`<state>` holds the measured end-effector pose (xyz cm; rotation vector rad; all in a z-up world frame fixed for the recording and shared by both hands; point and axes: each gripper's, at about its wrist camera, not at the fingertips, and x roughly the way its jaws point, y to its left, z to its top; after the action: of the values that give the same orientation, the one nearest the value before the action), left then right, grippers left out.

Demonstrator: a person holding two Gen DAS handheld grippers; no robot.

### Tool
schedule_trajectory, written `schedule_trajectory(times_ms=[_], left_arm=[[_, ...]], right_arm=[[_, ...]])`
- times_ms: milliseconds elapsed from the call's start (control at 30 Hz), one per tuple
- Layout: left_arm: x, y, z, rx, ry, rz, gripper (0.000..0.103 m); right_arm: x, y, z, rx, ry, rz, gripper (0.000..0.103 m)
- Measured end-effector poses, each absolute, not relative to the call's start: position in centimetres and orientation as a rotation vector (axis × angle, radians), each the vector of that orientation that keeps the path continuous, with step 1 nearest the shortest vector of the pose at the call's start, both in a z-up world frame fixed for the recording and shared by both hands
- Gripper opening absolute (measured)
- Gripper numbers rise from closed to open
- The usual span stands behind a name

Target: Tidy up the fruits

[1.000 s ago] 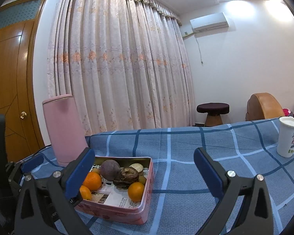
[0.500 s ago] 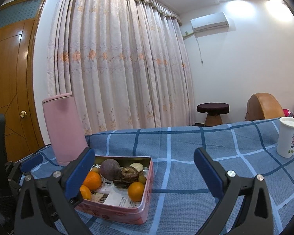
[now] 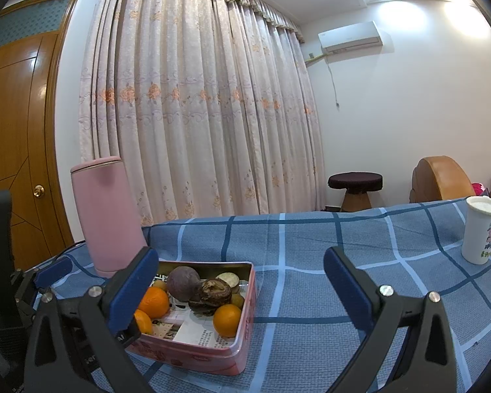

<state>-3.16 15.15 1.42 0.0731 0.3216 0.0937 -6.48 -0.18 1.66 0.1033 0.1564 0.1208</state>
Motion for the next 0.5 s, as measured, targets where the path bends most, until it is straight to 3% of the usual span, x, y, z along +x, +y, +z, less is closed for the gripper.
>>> schedule_trajectory(times_ms=[500], left_arm=[[-2.79,15.17,0.95,0.078,0.339,0.108,0.087]], right_arm=[[-6.29,-0.54,1.27,0.109,0.169,0.119,0.103]])
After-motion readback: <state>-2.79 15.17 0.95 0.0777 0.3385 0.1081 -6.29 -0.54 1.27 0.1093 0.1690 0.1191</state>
